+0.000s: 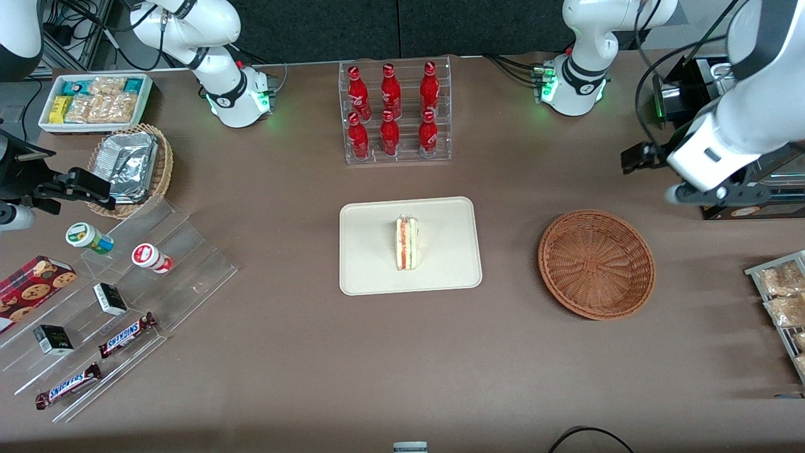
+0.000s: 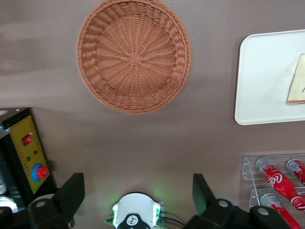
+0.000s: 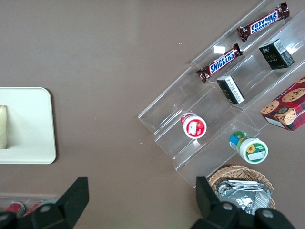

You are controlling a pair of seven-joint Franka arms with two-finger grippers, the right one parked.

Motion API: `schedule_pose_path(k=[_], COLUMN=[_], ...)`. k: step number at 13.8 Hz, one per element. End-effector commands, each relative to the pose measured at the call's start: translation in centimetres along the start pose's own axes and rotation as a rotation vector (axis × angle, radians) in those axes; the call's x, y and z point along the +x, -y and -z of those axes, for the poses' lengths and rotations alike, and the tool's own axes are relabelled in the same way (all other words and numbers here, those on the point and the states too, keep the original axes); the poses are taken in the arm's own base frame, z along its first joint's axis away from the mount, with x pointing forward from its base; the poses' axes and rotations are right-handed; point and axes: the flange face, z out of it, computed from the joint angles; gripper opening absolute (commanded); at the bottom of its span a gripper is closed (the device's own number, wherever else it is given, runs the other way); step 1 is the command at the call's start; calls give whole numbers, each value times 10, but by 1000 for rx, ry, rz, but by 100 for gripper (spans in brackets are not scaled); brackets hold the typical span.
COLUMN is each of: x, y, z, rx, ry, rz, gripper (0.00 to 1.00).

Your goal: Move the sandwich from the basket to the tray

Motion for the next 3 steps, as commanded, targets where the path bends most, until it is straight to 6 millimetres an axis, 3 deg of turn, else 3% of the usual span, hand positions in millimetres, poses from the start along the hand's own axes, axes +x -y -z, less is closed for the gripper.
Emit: schedule_pose_path(k=[1,3], x=[-11,-11], y=[11,22], z=[3,4], rx=[23,17], ry=[-10,-11], rz=[-3,16], gripper=[100,100])
